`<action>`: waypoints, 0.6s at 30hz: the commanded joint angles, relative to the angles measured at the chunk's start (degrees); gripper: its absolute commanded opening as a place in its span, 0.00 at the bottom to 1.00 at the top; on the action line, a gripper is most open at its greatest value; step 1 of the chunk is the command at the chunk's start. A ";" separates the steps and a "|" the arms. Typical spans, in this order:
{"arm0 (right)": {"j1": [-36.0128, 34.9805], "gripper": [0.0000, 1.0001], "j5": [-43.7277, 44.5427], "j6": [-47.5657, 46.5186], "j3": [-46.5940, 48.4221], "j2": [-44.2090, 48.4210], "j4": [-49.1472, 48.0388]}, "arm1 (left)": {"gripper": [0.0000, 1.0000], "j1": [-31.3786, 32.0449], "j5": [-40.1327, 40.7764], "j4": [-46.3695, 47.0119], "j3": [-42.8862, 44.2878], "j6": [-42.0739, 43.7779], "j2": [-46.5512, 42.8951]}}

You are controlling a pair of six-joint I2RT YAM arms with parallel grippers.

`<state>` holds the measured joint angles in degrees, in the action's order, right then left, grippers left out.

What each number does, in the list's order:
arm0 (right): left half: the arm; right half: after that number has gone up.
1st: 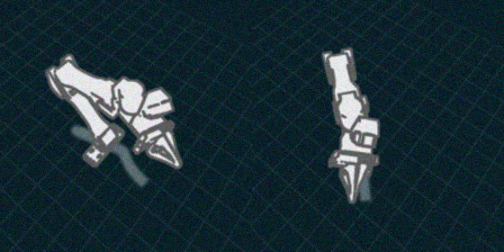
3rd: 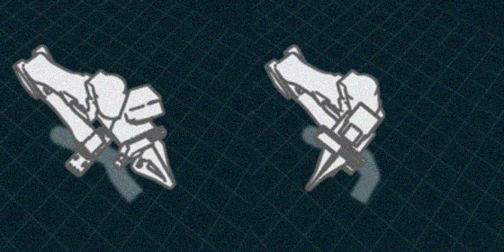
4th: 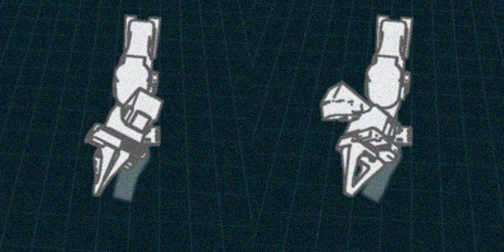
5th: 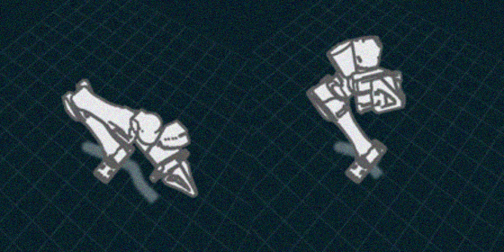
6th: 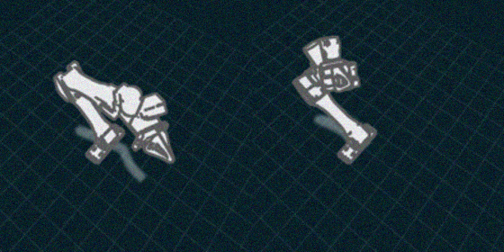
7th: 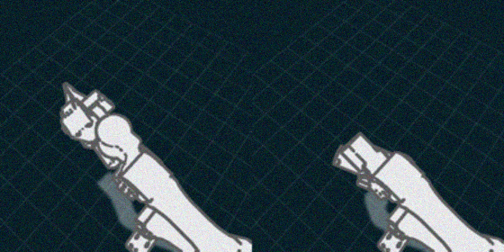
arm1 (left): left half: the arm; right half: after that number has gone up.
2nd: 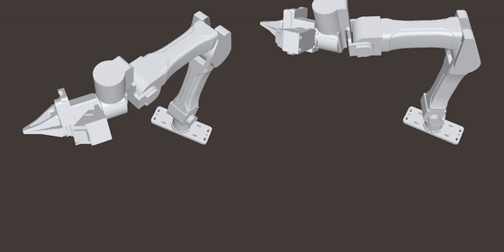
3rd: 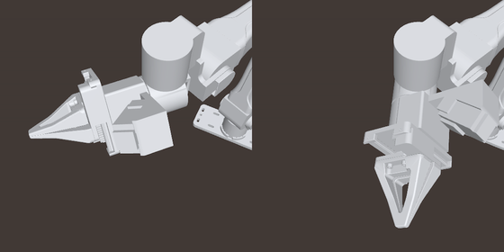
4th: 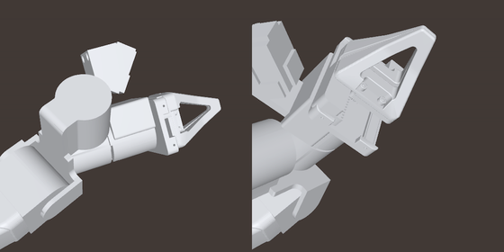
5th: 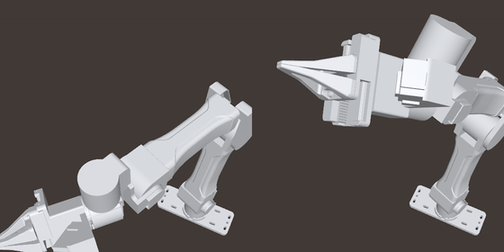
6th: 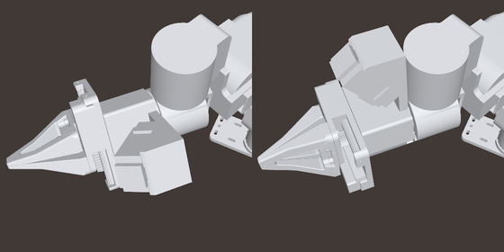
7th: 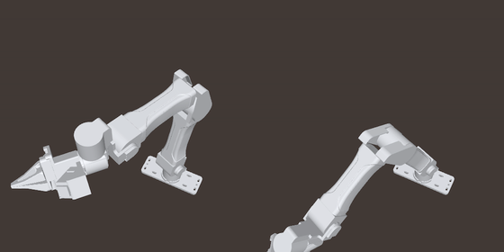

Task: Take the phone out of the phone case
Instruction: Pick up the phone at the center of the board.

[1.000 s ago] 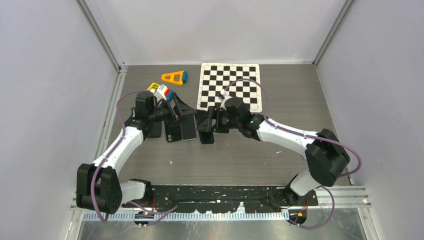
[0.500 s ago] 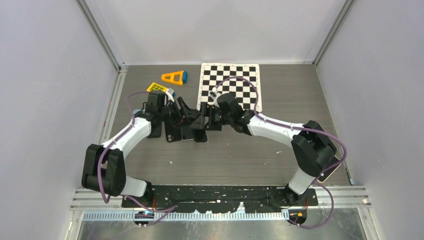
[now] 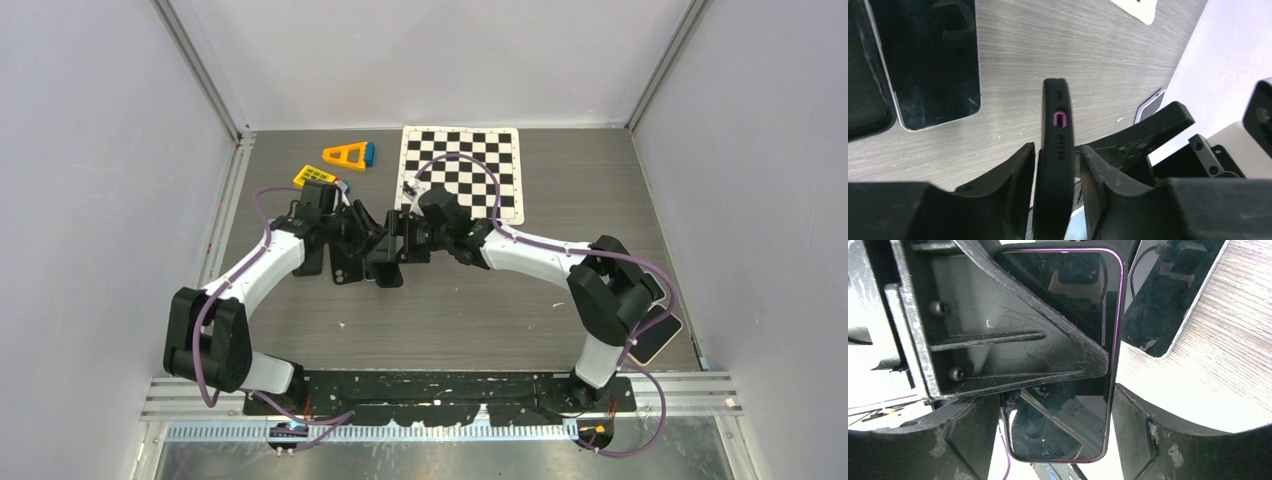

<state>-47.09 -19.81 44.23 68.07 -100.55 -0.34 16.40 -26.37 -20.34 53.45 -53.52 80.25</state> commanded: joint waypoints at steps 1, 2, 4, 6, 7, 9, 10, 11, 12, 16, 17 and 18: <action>-0.36 0.30 -0.93 -2.35 4.03 0.50 -2.10 | 0.36 0.16 1.35 -4.55 2.56 1.64 -1.14; -0.37 0.30 -1.06 -2.91 4.31 0.47 -1.80 | 0.32 0.16 1.52 -4.80 2.66 1.85 -1.03; -0.37 0.30 -1.48 -3.63 4.57 0.45 -0.79 | 0.25 0.18 1.67 -5.12 2.72 2.24 -0.90; -0.37 0.30 -2.21 -4.07 4.66 0.52 -0.51 | 0.18 0.16 1.46 -4.85 2.84 2.36 -0.74; -0.37 0.30 -2.85 -4.07 4.64 0.66 -0.65 | 0.15 0.20 1.15 -4.56 2.76 2.36 -0.63; -0.37 0.32 -3.95 -3.87 4.61 0.65 -1.26 | 0.09 0.16 0.37 -3.77 2.86 2.43 -0.21; -0.37 0.35 -4.45 -3.83 4.61 0.68 -1.44 | 0.04 0.14 0.09 -3.48 2.88 2.70 -0.07; -0.37 0.38 -4.84 -3.81 4.59 0.64 -1.56 | 0.00 0.12 -0.10 -3.40 3.15 3.04 0.00; -0.33 0.52 -5.60 -3.93 4.60 0.63 -0.86 | 0.00 0.12 0.00 -3.35 3.39 3.66 -0.05; 1.08 0.82 -6.01 -3.22 1.94 3.83 -1.21 | 0.00 0.12 0.17 -0.93 4.08 5.46 -1.72; 1.51 0.87 -5.71 -2.75 -0.71 5.12 -1.97 | 0.00 0.06 0.09 -0.37 4.45 5.85 -2.09; 1.76 0.89 -5.09 -2.62 -2.09 7.97 -3.43 | 0.00 -0.03 0.05 0.19 4.95 6.22 -2.58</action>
<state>-46.22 -22.68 42.13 69.10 -100.79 1.67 16.45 -25.69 -24.32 54.54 -49.91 80.23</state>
